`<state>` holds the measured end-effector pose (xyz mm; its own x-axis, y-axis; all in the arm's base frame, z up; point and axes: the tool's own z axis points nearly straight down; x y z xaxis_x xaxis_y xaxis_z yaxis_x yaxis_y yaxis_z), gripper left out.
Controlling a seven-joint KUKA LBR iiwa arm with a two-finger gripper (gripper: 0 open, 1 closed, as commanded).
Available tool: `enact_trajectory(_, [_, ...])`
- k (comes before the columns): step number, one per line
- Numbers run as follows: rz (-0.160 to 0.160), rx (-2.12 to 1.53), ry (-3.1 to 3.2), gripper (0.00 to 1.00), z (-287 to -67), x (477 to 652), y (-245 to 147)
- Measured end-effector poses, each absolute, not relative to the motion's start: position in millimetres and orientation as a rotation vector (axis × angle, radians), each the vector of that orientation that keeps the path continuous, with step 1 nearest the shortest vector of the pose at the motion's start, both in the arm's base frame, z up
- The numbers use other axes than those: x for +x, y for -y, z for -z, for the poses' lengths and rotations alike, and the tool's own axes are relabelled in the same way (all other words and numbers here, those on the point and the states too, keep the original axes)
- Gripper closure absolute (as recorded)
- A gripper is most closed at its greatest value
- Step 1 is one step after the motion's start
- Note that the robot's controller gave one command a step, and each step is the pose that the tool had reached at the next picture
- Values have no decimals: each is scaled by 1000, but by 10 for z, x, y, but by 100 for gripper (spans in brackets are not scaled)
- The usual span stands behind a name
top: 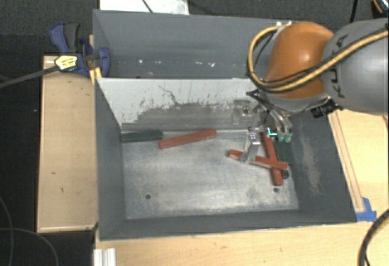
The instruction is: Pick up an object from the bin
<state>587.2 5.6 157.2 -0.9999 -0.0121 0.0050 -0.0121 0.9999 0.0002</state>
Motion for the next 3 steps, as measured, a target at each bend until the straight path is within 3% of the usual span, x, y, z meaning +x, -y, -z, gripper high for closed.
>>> enact_trajectory(1, [0, -181, 3131, 0, -679, 5711, 132])
enact_trajectory(2, [1, -180, 3139, 100, -720, 5737, 128])
enact_trajectory(3, [0, -115, 3149, 100, -2043, 5493, 111])
